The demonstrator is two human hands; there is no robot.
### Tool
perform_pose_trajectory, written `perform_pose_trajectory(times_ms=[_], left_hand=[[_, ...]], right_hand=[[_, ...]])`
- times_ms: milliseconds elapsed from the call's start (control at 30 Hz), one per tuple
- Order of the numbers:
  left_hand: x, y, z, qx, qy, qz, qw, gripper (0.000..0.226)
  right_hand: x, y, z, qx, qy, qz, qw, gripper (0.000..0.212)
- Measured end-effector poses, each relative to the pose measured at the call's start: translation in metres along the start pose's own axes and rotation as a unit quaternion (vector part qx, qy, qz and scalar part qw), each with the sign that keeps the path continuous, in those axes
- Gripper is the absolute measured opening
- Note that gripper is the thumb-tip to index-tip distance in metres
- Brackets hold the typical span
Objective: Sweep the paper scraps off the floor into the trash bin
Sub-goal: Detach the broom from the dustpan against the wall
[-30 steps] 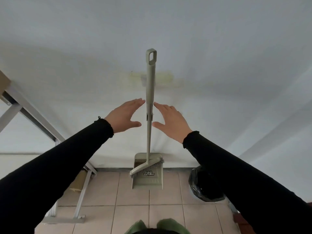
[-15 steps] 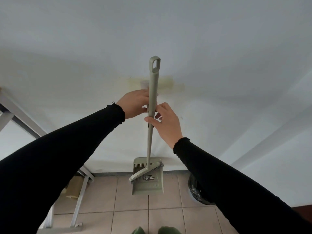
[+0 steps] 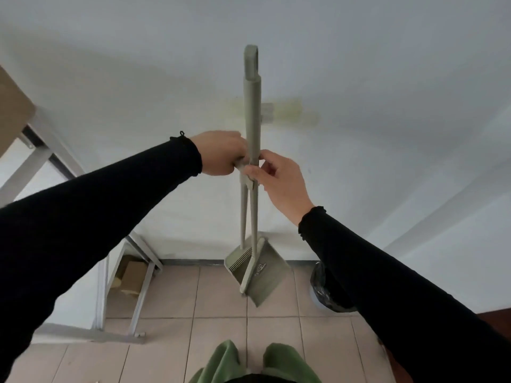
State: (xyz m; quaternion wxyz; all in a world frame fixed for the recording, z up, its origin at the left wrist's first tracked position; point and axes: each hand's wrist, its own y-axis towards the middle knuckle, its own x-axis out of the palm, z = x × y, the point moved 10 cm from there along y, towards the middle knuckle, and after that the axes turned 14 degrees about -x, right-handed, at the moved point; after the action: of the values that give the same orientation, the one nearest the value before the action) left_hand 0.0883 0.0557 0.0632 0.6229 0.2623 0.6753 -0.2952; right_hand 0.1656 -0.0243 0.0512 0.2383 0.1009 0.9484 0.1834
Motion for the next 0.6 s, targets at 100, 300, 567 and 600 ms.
perform_pose_trajectory(times_ms=[100, 300, 567, 600], left_hand=[[0.057, -0.043, -0.009, -0.096, -0.061, -0.128, 0.985, 0.025], [0.164, -0.147, 0.022, -0.261, -0.31, -0.238, 0.883, 0.007], [0.252, -0.314, 0.104, -0.386, -0.245, -0.224, 0.861, 0.032], [0.263, -0.334, 0.111, -0.395, -0.251, -0.23, 0.853, 0.03]], right_hand=[[0.04, -0.037, 0.013, 0.113, 0.16, -0.088, 0.977, 0.013], [0.107, -0.137, 0.027, 0.388, 0.41, -0.135, 0.814, 0.037], [0.174, -0.318, 0.036, 0.49, 0.277, -0.316, 0.764, 0.023], [0.181, -0.339, 0.032, 0.488, 0.27, -0.336, 0.759, 0.021]])
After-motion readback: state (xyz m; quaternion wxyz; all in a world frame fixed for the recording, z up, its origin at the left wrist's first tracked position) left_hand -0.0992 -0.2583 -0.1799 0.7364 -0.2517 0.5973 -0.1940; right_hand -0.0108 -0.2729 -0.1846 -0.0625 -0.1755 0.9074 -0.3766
